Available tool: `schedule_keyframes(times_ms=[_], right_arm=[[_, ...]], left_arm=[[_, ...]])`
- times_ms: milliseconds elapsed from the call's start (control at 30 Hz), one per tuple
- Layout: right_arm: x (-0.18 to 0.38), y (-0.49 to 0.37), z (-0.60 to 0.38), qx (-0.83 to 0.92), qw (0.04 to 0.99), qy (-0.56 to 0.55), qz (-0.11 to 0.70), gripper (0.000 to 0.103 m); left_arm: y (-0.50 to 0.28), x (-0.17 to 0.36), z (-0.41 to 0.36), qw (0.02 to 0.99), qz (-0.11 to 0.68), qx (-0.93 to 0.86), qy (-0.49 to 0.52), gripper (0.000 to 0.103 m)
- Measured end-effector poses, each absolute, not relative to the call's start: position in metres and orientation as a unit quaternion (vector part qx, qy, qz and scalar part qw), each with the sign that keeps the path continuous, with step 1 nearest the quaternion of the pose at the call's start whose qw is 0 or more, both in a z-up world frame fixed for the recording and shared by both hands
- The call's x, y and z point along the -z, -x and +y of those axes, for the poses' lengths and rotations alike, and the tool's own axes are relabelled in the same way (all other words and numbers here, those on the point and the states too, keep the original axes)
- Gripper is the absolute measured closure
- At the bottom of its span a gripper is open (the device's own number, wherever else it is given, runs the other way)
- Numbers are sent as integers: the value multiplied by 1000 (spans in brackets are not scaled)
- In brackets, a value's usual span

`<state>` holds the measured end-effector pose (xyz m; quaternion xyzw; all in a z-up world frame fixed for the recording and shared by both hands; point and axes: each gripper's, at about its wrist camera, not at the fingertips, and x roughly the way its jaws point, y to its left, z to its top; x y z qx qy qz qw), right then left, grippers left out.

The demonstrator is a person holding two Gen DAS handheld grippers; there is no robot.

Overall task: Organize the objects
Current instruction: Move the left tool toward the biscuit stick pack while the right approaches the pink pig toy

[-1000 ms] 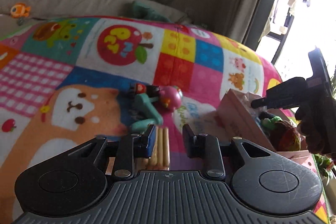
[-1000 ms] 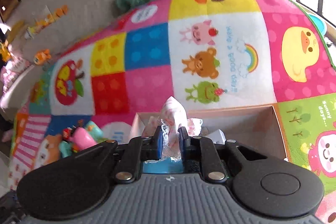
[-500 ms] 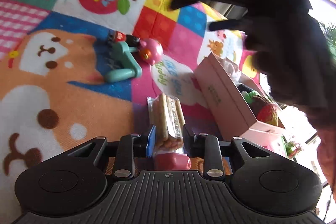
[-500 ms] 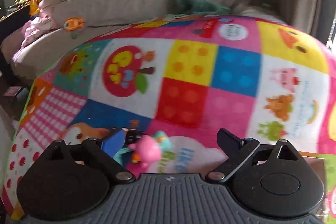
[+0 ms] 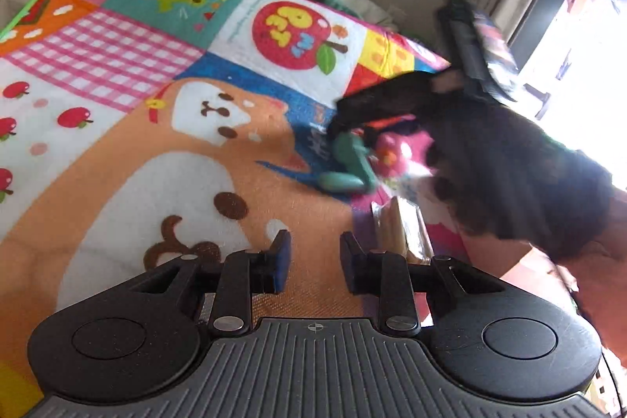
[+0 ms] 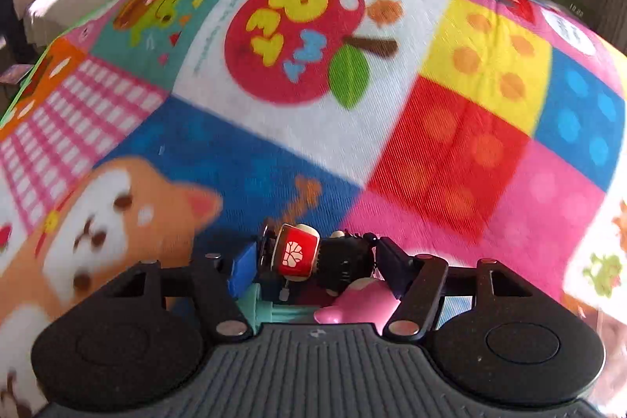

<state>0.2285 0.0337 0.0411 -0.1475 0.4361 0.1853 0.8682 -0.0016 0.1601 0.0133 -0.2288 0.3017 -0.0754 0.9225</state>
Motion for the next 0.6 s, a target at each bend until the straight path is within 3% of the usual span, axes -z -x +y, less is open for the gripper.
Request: schedule_keyframes(times_ms=[367,400,500,600], right_arm=[[-57,-73,-20,-269,831,189,448,38],[-60,-59,-24,-272,834,198,437,36],[-70,-22,-38,-285,847,197,404,14],[-68,8,-42,-287,855,230,365,8]], left_arm=[[6,-11,155,918,293,34,265,73],[6,-12,154,919,293,33,261,73],[8,-13,152,919,294,26,262,73],[10,-14,147,920,295,23,256,73]])
